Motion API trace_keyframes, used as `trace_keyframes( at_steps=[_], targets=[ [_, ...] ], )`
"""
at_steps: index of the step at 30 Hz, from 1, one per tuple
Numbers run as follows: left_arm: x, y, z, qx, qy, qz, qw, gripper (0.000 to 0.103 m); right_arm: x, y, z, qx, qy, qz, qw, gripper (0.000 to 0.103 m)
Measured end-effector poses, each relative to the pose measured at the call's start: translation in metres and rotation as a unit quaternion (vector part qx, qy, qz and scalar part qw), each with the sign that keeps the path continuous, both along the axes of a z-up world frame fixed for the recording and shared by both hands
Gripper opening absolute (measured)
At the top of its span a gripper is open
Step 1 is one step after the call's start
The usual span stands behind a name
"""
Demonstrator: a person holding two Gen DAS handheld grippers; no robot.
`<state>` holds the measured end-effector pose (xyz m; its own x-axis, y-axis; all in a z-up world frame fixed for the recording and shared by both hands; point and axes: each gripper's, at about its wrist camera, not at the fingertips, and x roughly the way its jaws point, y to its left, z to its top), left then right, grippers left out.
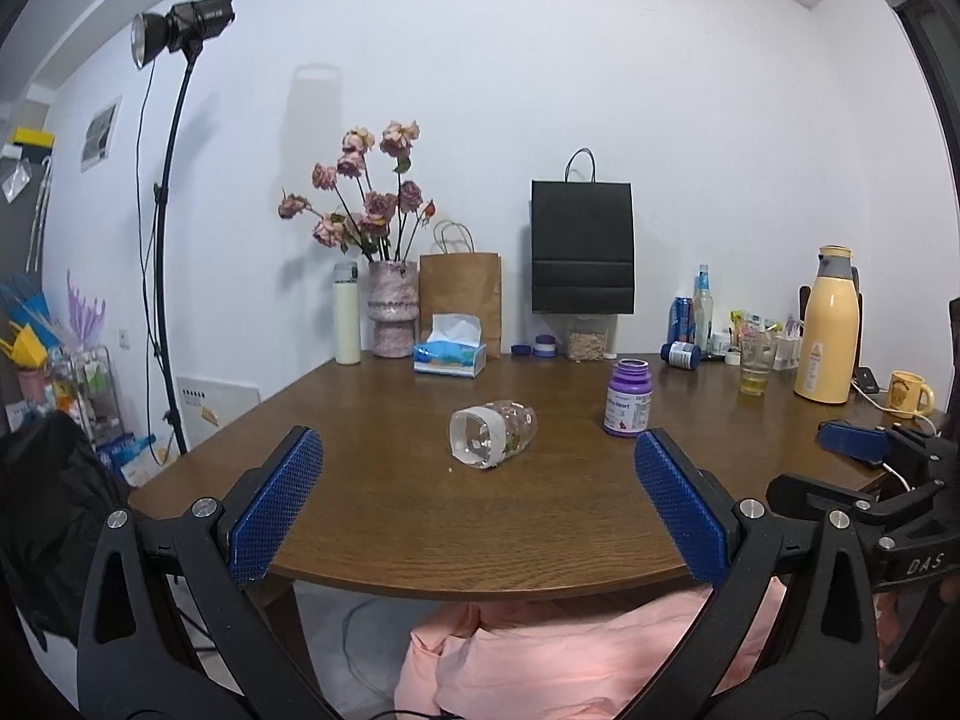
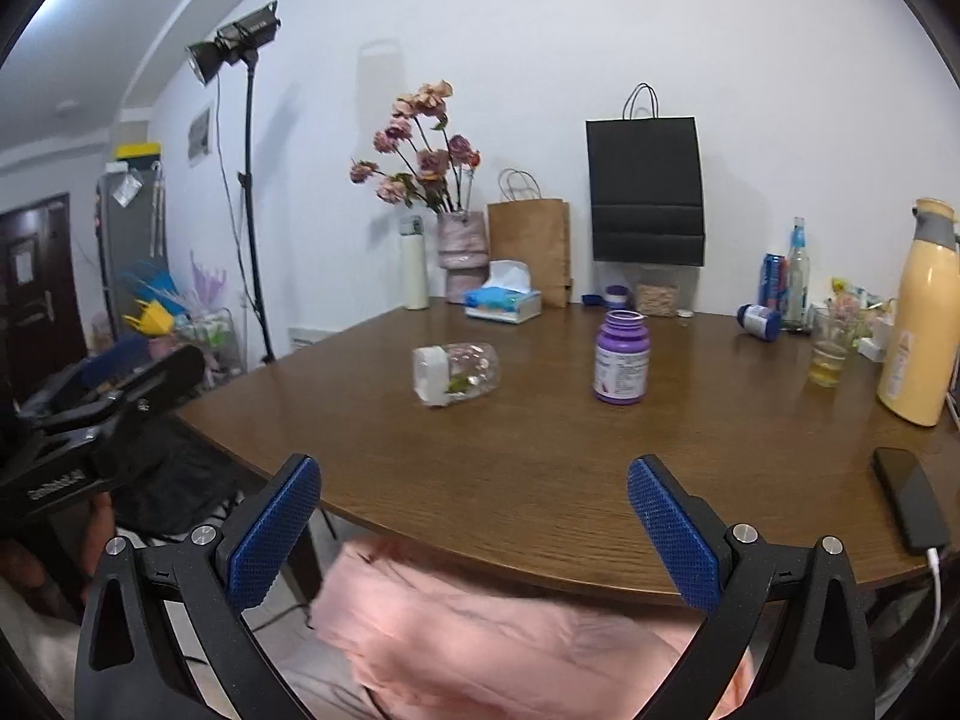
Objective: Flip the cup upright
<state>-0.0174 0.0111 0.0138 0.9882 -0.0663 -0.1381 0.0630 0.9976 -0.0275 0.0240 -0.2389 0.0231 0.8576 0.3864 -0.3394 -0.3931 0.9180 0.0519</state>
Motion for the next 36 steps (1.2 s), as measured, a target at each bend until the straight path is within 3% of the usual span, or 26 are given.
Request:
trace_keyframes(
  at_steps=[16,30,36],
  targets=[
    [0.004,-0.005,-0.004,0.013,0.013,-0.001,0.9998,0.103,0.001,-0.012,0.004,0.013,-0.006,-0.022,1.000,0.103],
    [0.011,-0.003,-0.006,0.008,0.028,-0.007,0.9996,0.103,-0.009,-0.008,0.016,0.010,-0.049,-0.039,0.998,0.103],
    [0.044,0.007,-0.004,-0.010,0.044,-0.020,0.9988,0.103,0.026,-0.001,0.011,-0.002,-0.024,-0.022,0.999,0.103]
  ],
)
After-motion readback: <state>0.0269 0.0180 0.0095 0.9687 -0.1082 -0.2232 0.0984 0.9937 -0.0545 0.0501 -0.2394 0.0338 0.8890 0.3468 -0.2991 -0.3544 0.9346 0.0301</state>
